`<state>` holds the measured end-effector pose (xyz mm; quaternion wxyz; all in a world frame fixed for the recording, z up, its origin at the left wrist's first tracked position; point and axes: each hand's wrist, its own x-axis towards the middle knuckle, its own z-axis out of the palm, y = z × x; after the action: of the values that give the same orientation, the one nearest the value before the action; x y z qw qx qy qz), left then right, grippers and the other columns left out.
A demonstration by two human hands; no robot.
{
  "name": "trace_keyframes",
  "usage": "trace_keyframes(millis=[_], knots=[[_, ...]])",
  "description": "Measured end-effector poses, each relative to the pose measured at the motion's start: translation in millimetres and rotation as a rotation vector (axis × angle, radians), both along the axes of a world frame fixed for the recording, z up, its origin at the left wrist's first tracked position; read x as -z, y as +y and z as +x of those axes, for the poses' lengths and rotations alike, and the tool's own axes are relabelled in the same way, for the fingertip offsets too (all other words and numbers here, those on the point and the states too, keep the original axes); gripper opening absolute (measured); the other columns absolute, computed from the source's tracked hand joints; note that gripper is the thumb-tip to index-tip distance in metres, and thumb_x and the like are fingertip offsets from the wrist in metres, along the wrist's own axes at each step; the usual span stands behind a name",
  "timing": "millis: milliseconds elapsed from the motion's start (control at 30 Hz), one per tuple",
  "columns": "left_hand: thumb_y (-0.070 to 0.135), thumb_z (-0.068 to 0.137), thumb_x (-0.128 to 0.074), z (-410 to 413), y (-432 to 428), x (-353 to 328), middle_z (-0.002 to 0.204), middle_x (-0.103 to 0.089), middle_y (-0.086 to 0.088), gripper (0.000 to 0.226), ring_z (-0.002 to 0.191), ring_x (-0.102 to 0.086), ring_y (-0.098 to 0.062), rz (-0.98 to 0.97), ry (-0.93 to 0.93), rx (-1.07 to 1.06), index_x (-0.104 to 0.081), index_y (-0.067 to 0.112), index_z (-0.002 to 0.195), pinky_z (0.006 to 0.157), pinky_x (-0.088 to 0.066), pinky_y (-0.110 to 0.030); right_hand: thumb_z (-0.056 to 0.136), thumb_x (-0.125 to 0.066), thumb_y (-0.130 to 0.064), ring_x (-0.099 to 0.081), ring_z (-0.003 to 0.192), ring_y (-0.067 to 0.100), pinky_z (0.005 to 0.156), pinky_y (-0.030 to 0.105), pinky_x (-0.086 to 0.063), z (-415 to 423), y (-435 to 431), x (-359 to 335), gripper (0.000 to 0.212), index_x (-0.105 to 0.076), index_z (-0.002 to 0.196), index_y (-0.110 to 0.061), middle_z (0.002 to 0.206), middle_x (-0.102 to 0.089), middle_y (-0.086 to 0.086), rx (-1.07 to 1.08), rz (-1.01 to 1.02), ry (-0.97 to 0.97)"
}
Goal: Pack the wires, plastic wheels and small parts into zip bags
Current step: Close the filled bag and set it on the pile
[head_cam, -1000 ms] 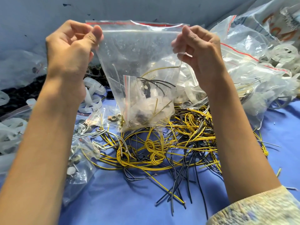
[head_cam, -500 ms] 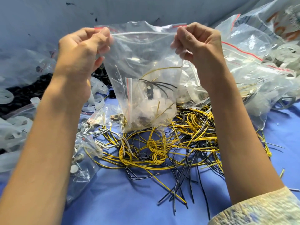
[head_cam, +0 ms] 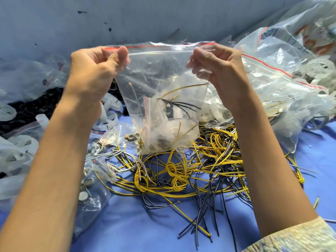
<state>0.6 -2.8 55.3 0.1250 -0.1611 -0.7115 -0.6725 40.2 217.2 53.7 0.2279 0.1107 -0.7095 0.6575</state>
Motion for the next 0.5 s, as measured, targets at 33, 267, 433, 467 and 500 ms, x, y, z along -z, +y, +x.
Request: trace_keyframes(millis=[33,267,433,467,500], knots=[[0.029,0.088,-0.065,-0.8,0.8,0.3,0.059,-0.064,0.018,0.015,0.062,-0.054,0.004,-0.012,0.007,-0.030,-0.064,0.020,0.076,0.077,-0.046,-0.015,0.091,-0.060,-0.013,-0.061,0.062,0.005,0.062,0.020,-0.043,-0.1,-0.2,0.1,0.011,-0.063,0.082,-0.015,0.070,-0.069,-0.004,0.003,0.003,0.006],[0.023,0.090,-0.064,0.2,6.6,0.8,0.064,-0.063,0.014,0.014,0.059,-0.054,0.006,0.015,0.006,-0.038,-0.064,0.022,0.076,0.068,-0.042,-0.012,0.081,-0.061,-0.007,-0.064,0.064,0.016,0.059,0.023,-0.040,-0.4,0.8,-2.2,0.025,-0.062,0.061,-0.022,0.064,-0.069,-0.002,-0.030,-0.013,0.085],[0.034,0.075,-0.070,2.5,4.3,2.2,0.066,-0.070,0.015,0.012,0.069,-0.062,0.003,0.029,-0.071,0.122,-0.072,0.023,0.070,0.070,-0.047,-0.013,0.082,-0.062,-0.019,-0.063,0.064,0.010,0.064,0.024,-0.043,-2.2,2.7,0.7,0.008,-0.065,0.075,-0.020,0.072,-0.072,-0.001,-0.038,0.010,0.033],[0.031,0.076,-0.071,2.9,4.4,2.3,0.066,-0.070,0.014,0.013,0.068,-0.062,0.002,0.034,-0.063,0.129,-0.073,0.024,0.066,0.069,-0.047,-0.012,0.082,-0.063,-0.020,-0.063,0.064,0.009,0.064,0.023,-0.044,-2.7,1.9,1.5,0.006,-0.066,0.077,-0.020,0.074,-0.072,-0.001,-0.045,0.014,0.020],[0.027,0.076,-0.071,3.4,4.2,2.1,0.066,-0.070,0.013,0.014,0.067,-0.062,0.001,0.042,-0.056,0.136,-0.074,0.025,0.063,0.069,-0.047,-0.012,0.082,-0.063,-0.021,-0.063,0.065,0.008,0.064,0.022,-0.045,-3.0,1.0,2.0,0.006,-0.067,0.079,-0.018,0.075,-0.073,-0.001,-0.051,0.018,0.013]])
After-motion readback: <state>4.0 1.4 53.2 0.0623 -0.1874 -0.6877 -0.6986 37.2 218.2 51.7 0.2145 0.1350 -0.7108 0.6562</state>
